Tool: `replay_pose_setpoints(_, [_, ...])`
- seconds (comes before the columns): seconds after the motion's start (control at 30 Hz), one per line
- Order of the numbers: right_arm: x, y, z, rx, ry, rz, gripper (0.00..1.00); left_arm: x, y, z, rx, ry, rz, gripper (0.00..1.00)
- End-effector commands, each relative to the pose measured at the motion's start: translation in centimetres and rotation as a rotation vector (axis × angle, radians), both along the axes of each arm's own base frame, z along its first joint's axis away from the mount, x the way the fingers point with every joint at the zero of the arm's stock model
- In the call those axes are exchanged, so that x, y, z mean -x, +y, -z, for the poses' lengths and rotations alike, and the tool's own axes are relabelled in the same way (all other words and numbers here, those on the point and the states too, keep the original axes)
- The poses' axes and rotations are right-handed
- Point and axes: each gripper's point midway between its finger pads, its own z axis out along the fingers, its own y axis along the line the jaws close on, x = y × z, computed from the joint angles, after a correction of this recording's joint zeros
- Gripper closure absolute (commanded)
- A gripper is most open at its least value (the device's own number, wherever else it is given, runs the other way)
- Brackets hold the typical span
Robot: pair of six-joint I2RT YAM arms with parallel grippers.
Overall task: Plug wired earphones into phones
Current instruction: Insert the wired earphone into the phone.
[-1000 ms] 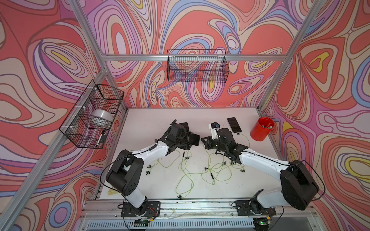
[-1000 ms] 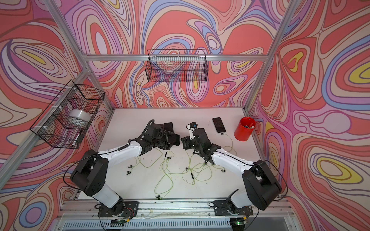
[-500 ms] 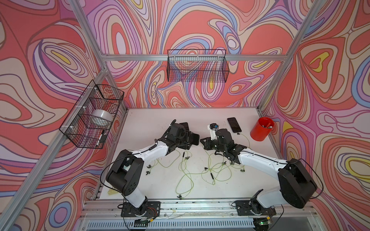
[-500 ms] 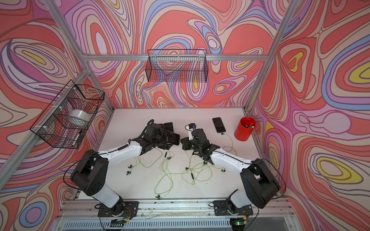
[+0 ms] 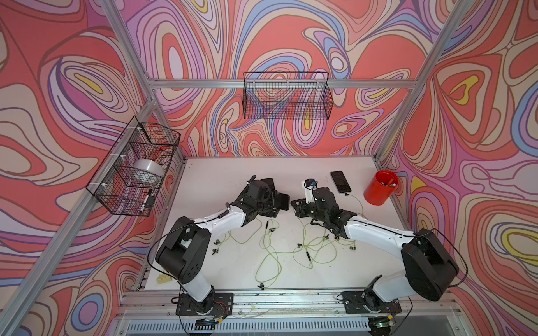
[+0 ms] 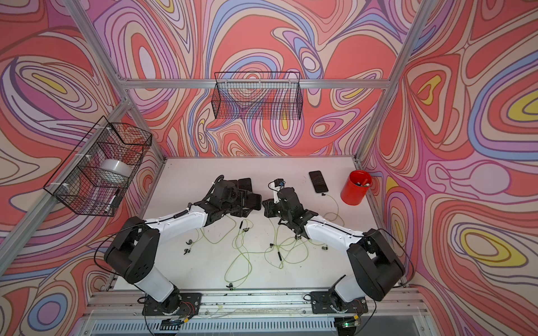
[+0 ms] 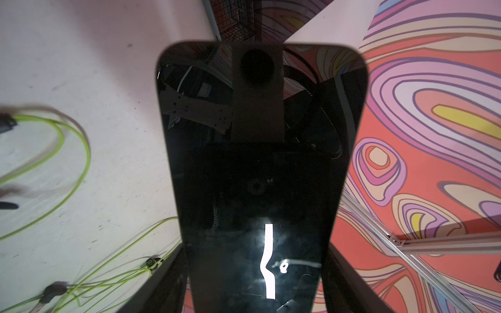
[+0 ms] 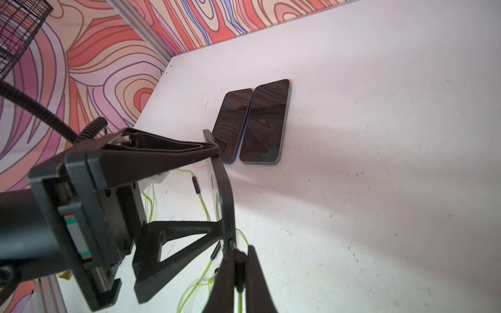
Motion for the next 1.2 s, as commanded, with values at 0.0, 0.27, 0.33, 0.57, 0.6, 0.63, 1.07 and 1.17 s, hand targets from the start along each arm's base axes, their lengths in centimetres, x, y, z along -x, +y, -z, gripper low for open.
replay_pose_setpoints(0.0, [-0.3, 0.9, -0.4, -0.008, -0.05, -0.008, 1.0, 0.6, -2.7, -2.0, 0.107, -0.033, 0.055, 1.0])
replay_pose_setpoints(0.27, [-0.5, 0.6, 0.5, 0.036, -0.043, -0.001, 1.0, 0.7, -3.0, -2.7, 0.12, -0.035, 0.056, 1.0])
replay_pose_setpoints(0.33, [-0.5, 0.6, 0.5, 0.037, -0.05, -0.001, 1.0, 0.8, -3.2, -2.7, 0.127, -0.032, 0.059, 1.0])
replay_pose_setpoints(0.57, [-0.3, 1.7, 0.3, 0.025, -0.095, -0.052, 1.0, 1.0, -4.5, -2.7, 0.175, -0.006, 0.06, 1.0])
replay_pose_setpoints(0.6, [-0.2, 1.8, 0.5, 0.033, -0.09, -0.057, 1.0, 1.0, -4.6, -2.8, 0.178, -0.005, 0.059, 1.0])
replay_pose_setpoints(0.63, [-0.2, 1.9, 0.6, 0.038, -0.09, -0.065, 1.0, 0.9, -4.6, -2.9, 0.18, -0.007, 0.057, 1.0])
replay_pose_setpoints(1.07, [0.5, 1.2, 1.4, 0.125, -0.018, -0.087, 0.9, 0.6, -3.4, -3.0, 0.072, -0.035, 0.062, 1.0])
replay_pose_setpoints(1.17, [0.6, -0.9, 1.5, 0.152, 0.091, -0.101, 0.63, 0.1, -1.6, -2.0, -0.059, -0.044, 0.086, 1.0])
